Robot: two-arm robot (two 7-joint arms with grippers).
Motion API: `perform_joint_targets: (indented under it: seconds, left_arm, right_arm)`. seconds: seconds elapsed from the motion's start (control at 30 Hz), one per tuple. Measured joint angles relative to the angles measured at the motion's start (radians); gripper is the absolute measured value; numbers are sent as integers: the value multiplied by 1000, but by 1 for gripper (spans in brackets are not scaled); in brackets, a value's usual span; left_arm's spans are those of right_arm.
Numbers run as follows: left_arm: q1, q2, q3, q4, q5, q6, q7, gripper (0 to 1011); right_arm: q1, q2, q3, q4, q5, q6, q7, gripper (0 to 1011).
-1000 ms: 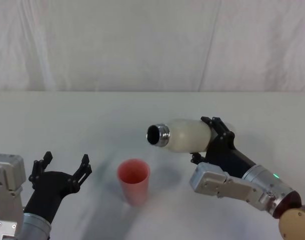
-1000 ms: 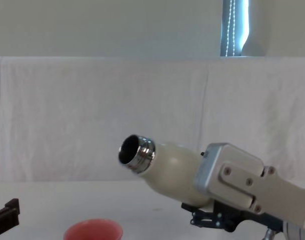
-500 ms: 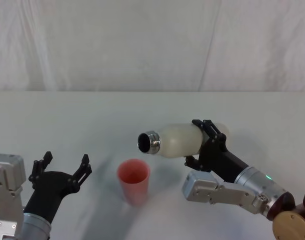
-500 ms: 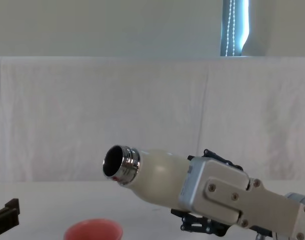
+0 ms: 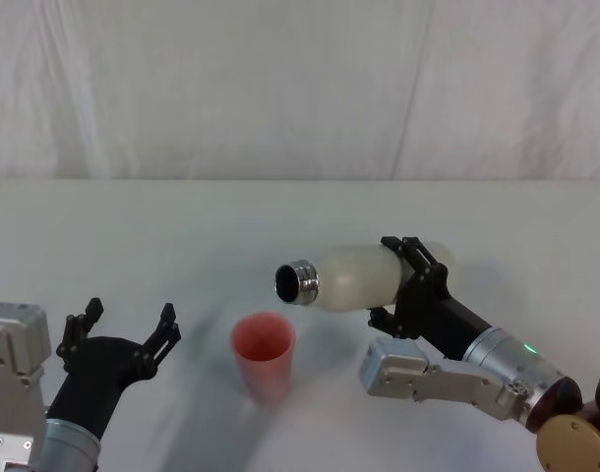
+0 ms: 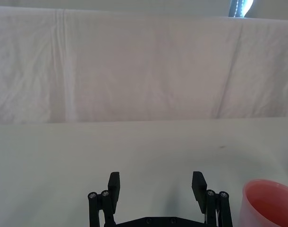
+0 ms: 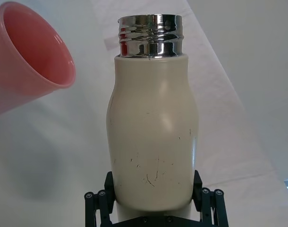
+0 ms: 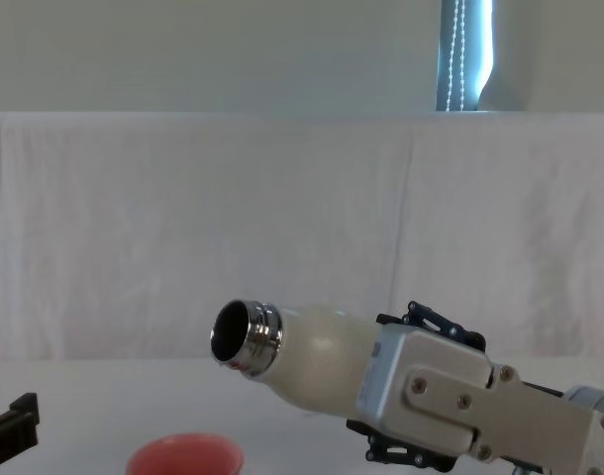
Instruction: Grasp the thermos with one hand and pour water into the cup lid.
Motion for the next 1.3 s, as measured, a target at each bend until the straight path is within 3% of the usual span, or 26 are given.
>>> perform_joint_targets:
  seconds: [0.77,1.3]
  left_arm:
    - [0,0,0,0,0,0,0,1001]
    - [0,0,0,0,0,0,0,1001]
  right_arm:
    - [11,4,-2,6,-21,10,-16,951]
    - [57,6,-28,39,-75,0,-39,950]
